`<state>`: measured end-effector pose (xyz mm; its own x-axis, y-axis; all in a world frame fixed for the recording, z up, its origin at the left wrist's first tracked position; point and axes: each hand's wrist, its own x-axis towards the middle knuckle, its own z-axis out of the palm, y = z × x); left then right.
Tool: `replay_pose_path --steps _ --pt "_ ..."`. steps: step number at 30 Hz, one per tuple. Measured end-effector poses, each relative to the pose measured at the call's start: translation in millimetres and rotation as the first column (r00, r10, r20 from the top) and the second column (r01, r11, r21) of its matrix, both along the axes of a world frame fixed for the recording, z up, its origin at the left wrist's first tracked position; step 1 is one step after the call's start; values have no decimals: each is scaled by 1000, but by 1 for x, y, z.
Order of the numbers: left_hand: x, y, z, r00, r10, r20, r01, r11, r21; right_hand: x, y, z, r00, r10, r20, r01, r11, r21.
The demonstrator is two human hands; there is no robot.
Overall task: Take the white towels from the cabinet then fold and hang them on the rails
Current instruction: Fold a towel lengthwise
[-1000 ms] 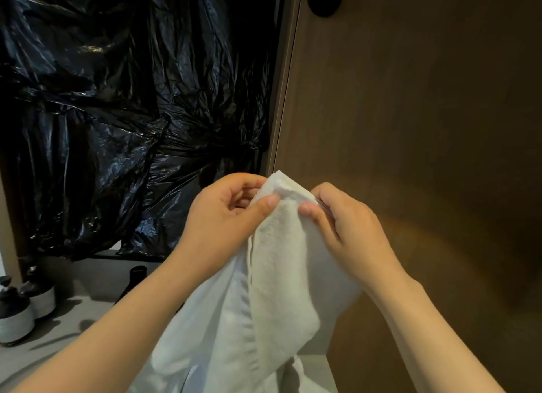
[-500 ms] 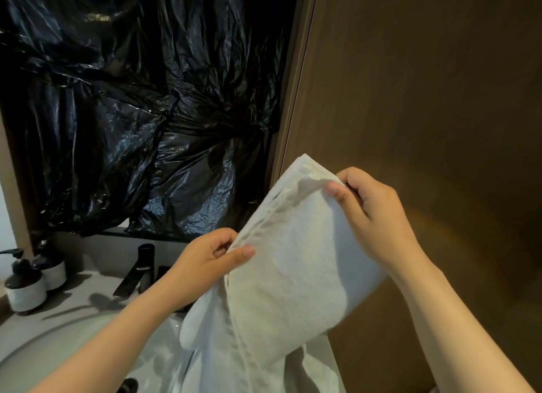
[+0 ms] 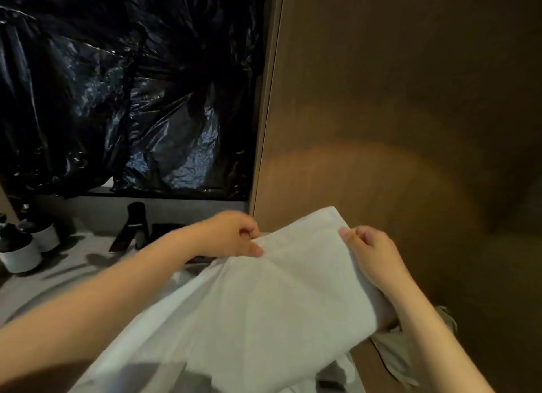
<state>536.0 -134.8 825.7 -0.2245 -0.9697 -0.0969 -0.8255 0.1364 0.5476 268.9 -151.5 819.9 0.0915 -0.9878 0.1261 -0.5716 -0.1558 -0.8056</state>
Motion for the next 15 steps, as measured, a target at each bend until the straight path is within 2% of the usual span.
replay_pose_path --steps 3,6,12,15 --pt "-24 -5 -74 997 -15 70 10 998 68 -14 10 -72 995 -83 -51 90 984 155" --pt "-31 0 -103 999 27 33 -27 1000 12 -28 11 -122 977 -150 -152 175 971 164" --pt "-6 42 -123 973 178 -145 -197 972 -127 -24 9 -140 973 -173 -151 196 968 158" --pt "12 74 -143 935 304 -180 -328 937 -118 -12 13 -141 967 -192 -167 205 977 65"
